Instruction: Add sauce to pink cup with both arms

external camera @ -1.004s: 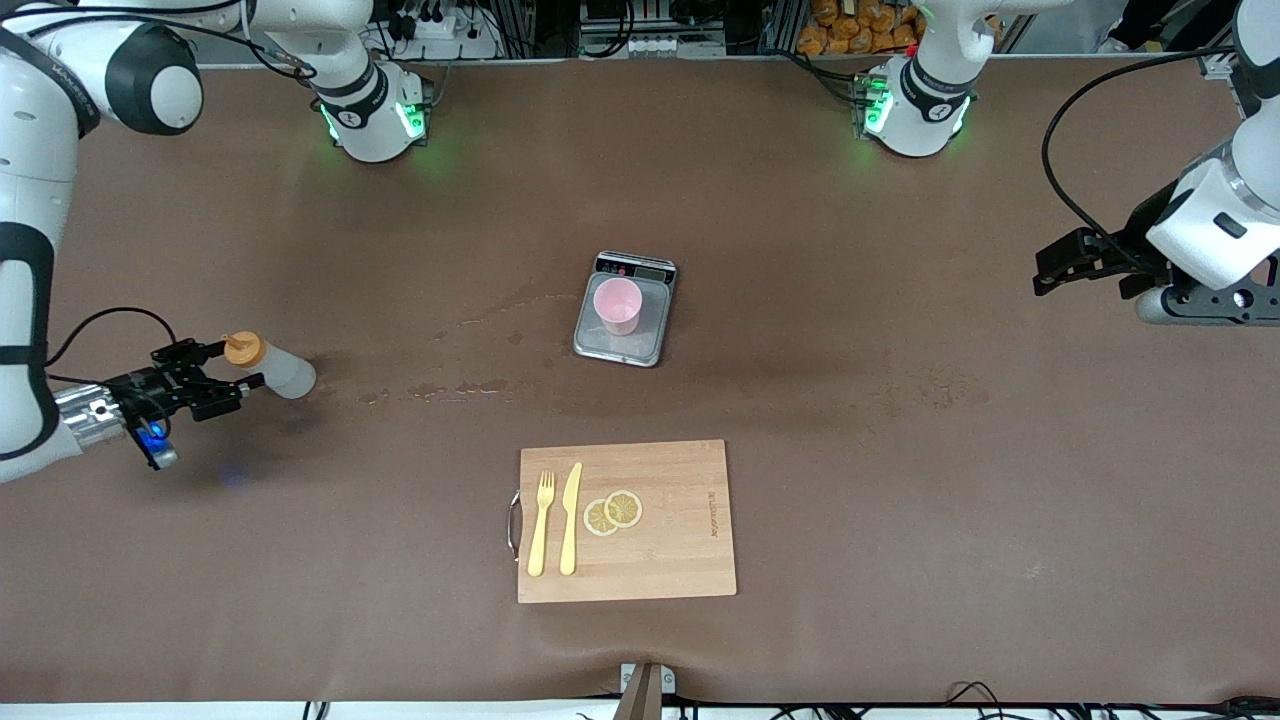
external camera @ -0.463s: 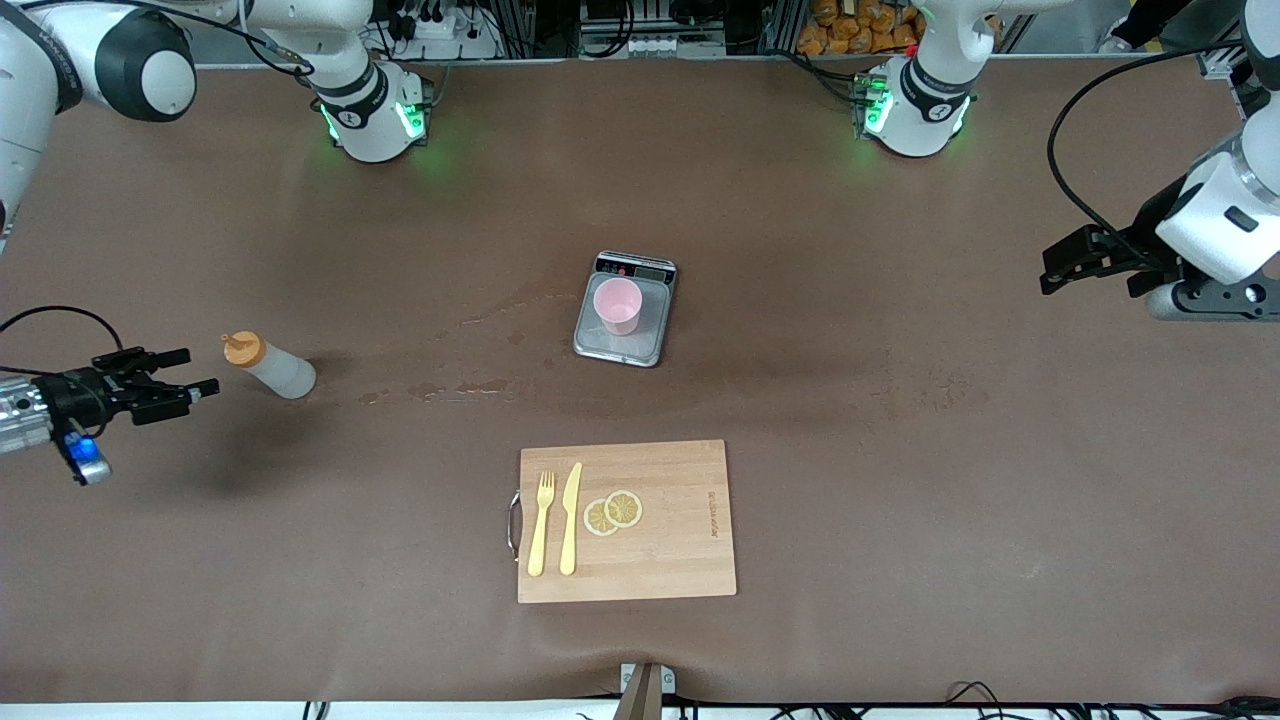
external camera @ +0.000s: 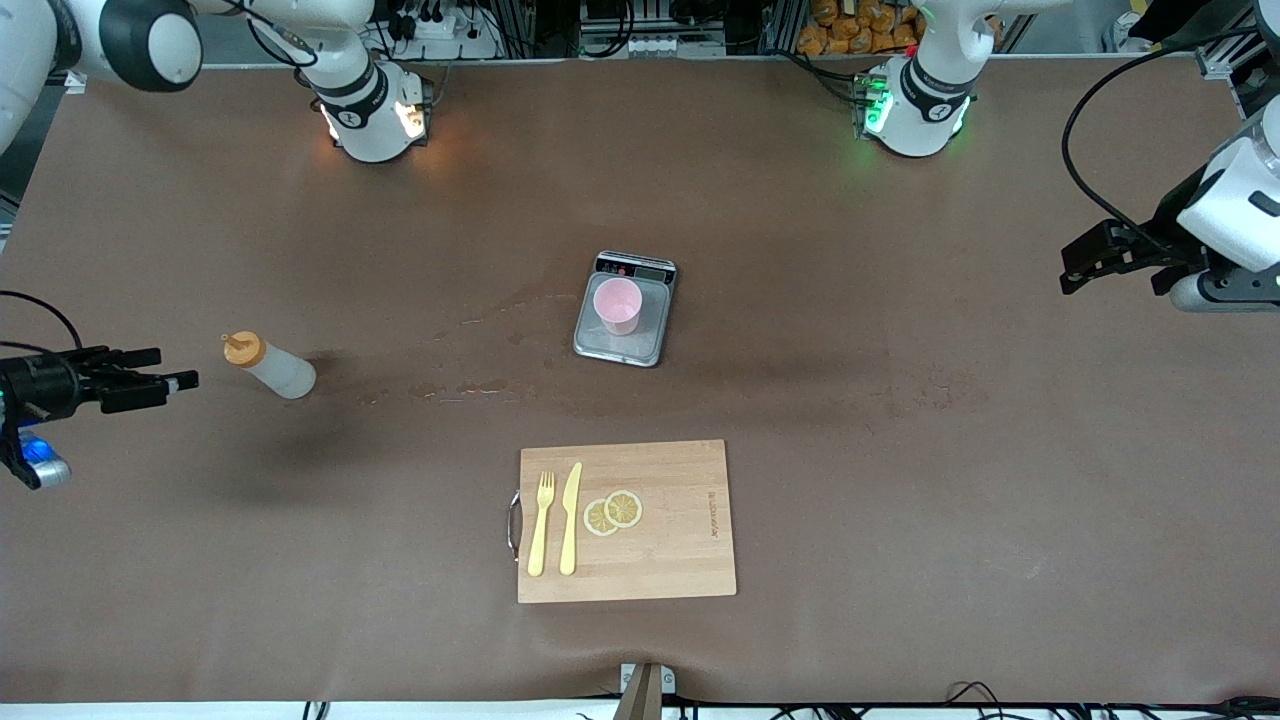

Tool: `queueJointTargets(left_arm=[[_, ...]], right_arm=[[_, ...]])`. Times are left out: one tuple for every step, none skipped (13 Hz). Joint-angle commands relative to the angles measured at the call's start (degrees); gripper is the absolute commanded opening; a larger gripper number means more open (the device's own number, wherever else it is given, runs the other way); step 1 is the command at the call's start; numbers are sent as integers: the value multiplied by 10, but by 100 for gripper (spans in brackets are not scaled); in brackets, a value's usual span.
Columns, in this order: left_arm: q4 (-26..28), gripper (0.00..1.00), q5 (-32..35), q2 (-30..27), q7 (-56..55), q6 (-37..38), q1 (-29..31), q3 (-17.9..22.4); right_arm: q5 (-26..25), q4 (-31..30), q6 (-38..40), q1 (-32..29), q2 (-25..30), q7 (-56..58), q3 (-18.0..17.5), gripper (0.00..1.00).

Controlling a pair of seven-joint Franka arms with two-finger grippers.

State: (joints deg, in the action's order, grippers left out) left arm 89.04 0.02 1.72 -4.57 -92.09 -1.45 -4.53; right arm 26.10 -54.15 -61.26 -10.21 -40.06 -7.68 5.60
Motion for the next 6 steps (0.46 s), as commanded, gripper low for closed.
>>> queueJointTargets(left_arm=[[3,100,13,-12,-7,-4,0,-1],[5,100,13,-19,-7,-5,0,-3],[5,100,13,-22,-7,-4,0,-3],[6,100,12,-23,-8,-4,0,-4],[10,100,12,-30,-8,-4,0,-4],[17,100,12,-35,-9,-2,0,-4]], right_arm=[[-38,-16,-8,59,47,3,5,100],[-46,-16,-12,69,53,4,4,100],[-57,-16,-25,77,60,8,5,100],[-83,-17,-40,86,77,10,1,100],[-114,-23,-62,105,94,10,-1,100],[-135,-33,-70,135,105,9,0,100]])
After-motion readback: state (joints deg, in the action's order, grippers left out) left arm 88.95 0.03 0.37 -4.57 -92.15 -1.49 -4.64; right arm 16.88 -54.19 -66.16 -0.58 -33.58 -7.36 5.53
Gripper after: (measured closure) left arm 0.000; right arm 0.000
